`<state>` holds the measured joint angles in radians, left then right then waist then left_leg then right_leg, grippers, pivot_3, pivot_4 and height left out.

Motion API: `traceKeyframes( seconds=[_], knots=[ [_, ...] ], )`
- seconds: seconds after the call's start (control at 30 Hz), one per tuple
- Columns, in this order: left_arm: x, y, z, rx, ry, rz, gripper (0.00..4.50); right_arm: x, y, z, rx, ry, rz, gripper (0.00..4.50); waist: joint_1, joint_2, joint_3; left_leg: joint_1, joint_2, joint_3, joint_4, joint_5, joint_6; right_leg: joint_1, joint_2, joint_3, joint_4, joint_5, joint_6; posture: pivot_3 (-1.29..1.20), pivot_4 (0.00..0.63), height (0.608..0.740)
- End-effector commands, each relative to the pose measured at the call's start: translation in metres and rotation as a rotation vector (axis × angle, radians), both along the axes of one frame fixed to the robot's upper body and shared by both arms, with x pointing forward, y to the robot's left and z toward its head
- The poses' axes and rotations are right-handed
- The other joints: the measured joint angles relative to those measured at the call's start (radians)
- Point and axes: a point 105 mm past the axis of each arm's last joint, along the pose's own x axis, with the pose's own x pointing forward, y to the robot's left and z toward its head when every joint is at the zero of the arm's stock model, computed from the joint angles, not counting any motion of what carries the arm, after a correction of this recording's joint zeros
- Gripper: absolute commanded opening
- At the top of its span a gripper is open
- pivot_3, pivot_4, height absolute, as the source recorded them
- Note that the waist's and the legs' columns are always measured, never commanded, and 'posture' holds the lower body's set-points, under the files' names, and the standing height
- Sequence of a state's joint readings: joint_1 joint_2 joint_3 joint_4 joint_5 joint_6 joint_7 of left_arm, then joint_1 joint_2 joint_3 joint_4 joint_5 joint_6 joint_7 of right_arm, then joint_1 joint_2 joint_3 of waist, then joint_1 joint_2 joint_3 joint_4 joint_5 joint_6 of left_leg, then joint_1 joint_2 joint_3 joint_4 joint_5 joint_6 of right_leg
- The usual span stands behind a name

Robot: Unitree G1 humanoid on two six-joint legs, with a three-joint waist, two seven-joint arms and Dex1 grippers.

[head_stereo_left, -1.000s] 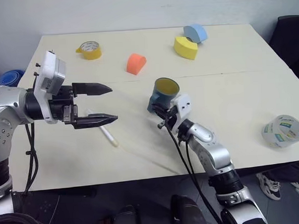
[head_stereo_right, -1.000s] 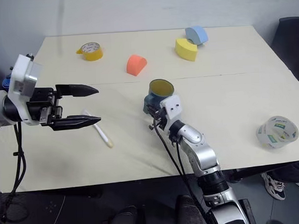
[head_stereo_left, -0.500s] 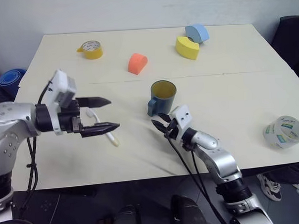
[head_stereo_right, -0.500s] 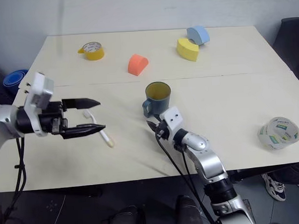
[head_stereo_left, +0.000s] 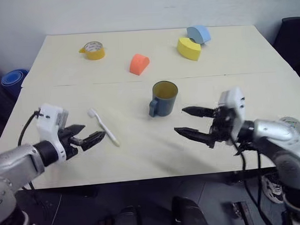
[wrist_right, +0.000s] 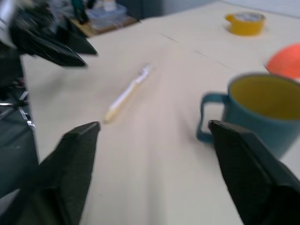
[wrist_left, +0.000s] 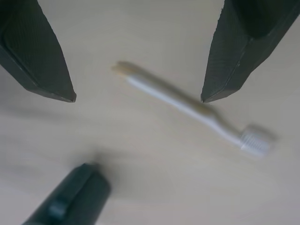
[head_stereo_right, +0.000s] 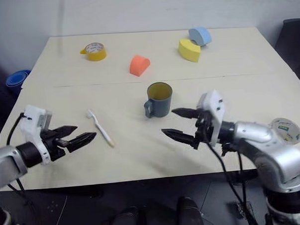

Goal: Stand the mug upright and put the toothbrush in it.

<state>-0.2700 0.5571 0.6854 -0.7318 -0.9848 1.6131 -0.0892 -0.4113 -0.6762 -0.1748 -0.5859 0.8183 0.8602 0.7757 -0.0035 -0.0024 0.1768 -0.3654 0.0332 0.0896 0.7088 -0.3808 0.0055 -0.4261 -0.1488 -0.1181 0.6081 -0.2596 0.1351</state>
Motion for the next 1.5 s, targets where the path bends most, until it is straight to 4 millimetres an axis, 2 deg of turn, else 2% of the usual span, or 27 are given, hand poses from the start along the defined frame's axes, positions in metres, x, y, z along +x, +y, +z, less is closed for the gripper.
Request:
traceKeyframes(
  seconds=[0.03,0.13,0.27,0.37,0.6,0.77,0.87,0.97,1.23,1.43,1.5],
  knots=[
    [0.010,0.000,-0.004,-0.020,0.002,0.116,4.50,-0.005,0.005,0.026,0.046,-0.042,0.071,4.46,0.002,-0.001,0.000,0.000,0.000,0.000,0.000,0.000,0.000,0.000,0.000,0.000,0.000,0.000,0.000,0.00,0.150,0.740],
    [0.035,-0.001,-0.007,-0.082,0.025,0.264,4.50,0.002,0.009,0.038,0.083,-0.056,0.078,4.46,0.023,-0.002,-0.001,-0.001,-0.002,0.001,0.003,0.000,0.000,0.000,-0.001,0.002,0.002,0.000,0.000,0.00,0.150,0.740],
    [0.059,-0.002,-0.004,-0.134,0.080,0.347,4.50,-0.003,0.015,0.034,0.056,-0.058,0.105,4.46,0.032,-0.006,-0.003,-0.004,-0.003,0.001,0.006,0.000,0.001,0.001,0.000,0.002,0.002,0.000,0.000,0.00,0.150,0.740],
    [0.073,-0.005,-0.014,-0.224,0.175,0.437,4.50,-0.013,0.019,0.029,0.046,-0.055,0.139,4.46,0.030,-0.006,-0.003,-0.004,-0.003,0.002,0.005,0.000,0.001,0.000,0.000,0.002,0.002,0.000,0.000,0.00,0.150,0.740],
    [0.090,-0.033,-0.030,-0.232,0.357,0.408,4.50,-0.022,0.023,0.023,0.034,-0.060,0.153,4.46,0.029,-0.007,-0.002,-0.004,-0.003,0.003,0.006,0.000,0.001,0.000,0.000,0.002,0.002,0.000,0.000,0.00,0.150,0.740],
    [0.094,-0.029,-0.051,-0.185,0.498,0.438,4.50,-0.026,0.026,0.020,0.040,-0.069,0.140,4.46,0.032,-0.007,-0.004,-0.002,-0.003,0.002,0.006,0.000,0.001,0.002,0.000,0.002,0.002,0.000,0.000,0.00,0.150,0.740],
    [0.092,-0.036,-0.065,-0.153,0.575,0.404,3.91,-0.029,0.027,0.018,0.049,-0.074,0.126,4.50,0.031,-0.005,-0.005,0.003,-0.003,0.003,0.005,0.000,0.001,0.006,0.000,0.002,0.002,0.000,0.000,0.00,0.150,0.740],
    [0.092,-0.035,-0.069,-0.082,0.606,0.367,2.99,-0.030,0.028,0.018,0.061,-0.080,0.111,4.50,0.031,-0.004,-0.006,0.015,-0.003,0.003,-0.001,-0.001,0.000,0.017,0.000,0.002,-0.003,0.000,0.000,0.00,0.150,0.740],
    [0.099,-0.022,-0.071,-0.005,0.653,0.391,0.62,-0.033,0.030,0.019,0.083,-0.089,0.089,4.50,0.033,0.001,-0.009,0.015,-0.004,0.003,-0.001,-0.001,0.000,0.017,0.000,0.002,-0.004,0.000,0.000,0.00,0.150,0.740],
    [0.103,-0.017,-0.068,-0.002,0.658,0.410,0.53,-0.033,0.029,0.018,0.080,-0.090,0.073,4.50,0.034,0.001,-0.009,0.015,-0.004,0.003,-0.002,-0.001,0.000,0.018,0.000,0.002,-0.004,0.000,0.000,0.00,0.150,0.740],
    [0.103,-0.015,-0.069,-0.002,0.659,0.419,0.24,-0.033,0.029,0.018,0.079,-0.091,0.069,4.50,0.033,0.001,-0.009,0.015,-0.004,0.003,-0.002,-0.001,0.000,0.018,0.000,0.002,-0.005,0.000,0.000,0.00,0.150,0.740]
  ],
)
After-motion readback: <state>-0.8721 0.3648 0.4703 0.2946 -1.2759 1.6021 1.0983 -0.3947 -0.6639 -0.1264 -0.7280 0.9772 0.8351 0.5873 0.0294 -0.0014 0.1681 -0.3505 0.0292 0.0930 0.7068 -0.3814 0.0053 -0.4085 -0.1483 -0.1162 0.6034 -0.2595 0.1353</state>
